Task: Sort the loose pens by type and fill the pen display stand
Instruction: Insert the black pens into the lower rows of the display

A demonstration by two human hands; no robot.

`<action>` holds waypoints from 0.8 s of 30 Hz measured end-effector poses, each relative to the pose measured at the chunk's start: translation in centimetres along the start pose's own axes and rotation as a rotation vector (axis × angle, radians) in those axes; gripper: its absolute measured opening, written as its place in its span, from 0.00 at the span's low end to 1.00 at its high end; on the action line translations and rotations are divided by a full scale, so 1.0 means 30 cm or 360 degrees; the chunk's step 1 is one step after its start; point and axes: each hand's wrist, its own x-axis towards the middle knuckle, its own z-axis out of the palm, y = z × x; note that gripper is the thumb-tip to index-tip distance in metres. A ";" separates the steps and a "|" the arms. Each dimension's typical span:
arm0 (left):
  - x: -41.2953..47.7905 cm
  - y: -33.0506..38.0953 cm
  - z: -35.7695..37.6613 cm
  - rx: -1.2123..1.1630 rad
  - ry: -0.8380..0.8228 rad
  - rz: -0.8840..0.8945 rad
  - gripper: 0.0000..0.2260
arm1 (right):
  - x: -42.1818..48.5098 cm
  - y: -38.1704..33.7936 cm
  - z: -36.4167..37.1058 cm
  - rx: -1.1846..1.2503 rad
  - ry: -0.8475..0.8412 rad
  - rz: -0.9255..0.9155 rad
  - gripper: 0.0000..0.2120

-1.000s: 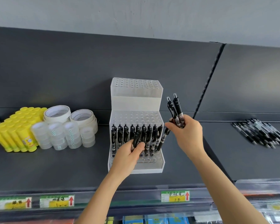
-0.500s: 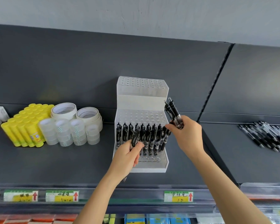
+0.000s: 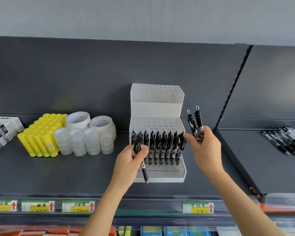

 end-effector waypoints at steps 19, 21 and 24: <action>0.088 -0.008 -0.096 0.0349 0.0358 0.0118 0.14 | -0.045 -0.160 0.146 0.1056 -0.0153 0.0675 0.08; 0.085 -0.014 -0.090 0.0386 0.0321 0.0131 0.14 | -0.047 -0.166 0.151 0.1001 -0.0144 0.0664 0.10; 0.082 -0.037 -0.082 0.0491 0.0242 0.0192 0.14 | -0.053 -0.175 0.155 0.0971 -0.0112 0.0652 0.12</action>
